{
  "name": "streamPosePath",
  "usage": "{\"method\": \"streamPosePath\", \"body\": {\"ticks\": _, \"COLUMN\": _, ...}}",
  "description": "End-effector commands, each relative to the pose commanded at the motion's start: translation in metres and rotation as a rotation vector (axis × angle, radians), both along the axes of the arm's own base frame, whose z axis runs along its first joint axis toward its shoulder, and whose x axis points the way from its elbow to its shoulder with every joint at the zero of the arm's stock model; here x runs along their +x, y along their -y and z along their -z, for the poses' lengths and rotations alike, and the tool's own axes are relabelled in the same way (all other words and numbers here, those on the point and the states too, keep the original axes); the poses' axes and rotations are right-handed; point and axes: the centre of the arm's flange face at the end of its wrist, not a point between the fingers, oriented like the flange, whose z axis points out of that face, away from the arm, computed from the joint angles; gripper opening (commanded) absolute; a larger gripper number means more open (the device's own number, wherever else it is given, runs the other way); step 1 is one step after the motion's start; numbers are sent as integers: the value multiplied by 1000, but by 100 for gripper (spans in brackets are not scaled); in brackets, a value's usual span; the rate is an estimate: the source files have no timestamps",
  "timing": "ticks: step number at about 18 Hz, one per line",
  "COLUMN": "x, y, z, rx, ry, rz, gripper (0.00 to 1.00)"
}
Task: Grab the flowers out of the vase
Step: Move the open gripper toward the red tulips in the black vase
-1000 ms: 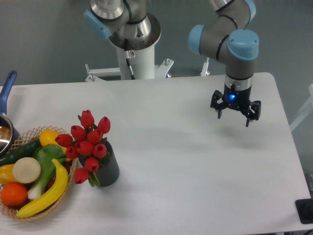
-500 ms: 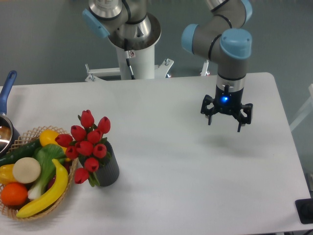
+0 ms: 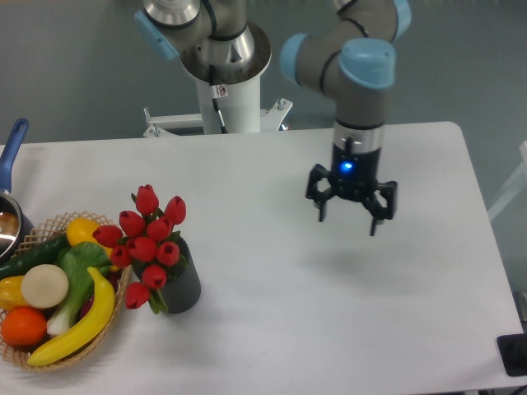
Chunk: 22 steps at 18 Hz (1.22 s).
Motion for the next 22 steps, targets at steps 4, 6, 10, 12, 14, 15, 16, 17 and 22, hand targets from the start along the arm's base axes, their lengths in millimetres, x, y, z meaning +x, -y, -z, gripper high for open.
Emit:
{"method": "streamPosePath", "body": {"ticks": 4, "x": 32, "y": 0, "z": -15, "rx": 112, "ry": 37, "rz": 75, "gripper": 100}}
{"method": "streamPosePath", "body": {"ticks": 6, "x": 41, "y": -3, "z": -10, "rx": 179, "ry": 100, "rz": 113, "gripper": 100}}
{"method": "streamPosePath", "body": {"ticks": 10, "x": 47, "y": -6, "z": 5, "rx": 195, "ry": 157, "rz": 130, "gripper": 100}}
{"method": "streamPosePath", "body": {"ticks": 12, "x": 45, "y": -7, "z": 9, "rx": 200, "ry": 182, "rz": 109, "gripper": 100}}
{"method": "streamPosePath", "body": {"ticks": 14, "x": 46, "y": -10, "z": 6, "rx": 216, "ry": 199, "rz": 98, "gripper": 100}}
{"method": "streamPosePath", "body": {"ticks": 15, "x": 47, "y": -11, "z": 5, "rx": 226, "ry": 218, "rz": 79, "gripper": 100}}
{"method": "streamPosePath", "body": {"ticks": 16, "x": 47, "y": -14, "z": 1, "rx": 236, "ry": 227, "rz": 70, "gripper": 100}}
{"method": "streamPosePath", "body": {"ticks": 17, "x": 47, "y": -20, "z": 2, "rx": 247, "ry": 246, "rz": 75, "gripper": 100}}
{"method": "streamPosePath", "body": {"ticks": 22, "x": 53, "y": -37, "z": 13, "rx": 327, "ry": 351, "rz": 132, "gripper": 100}}
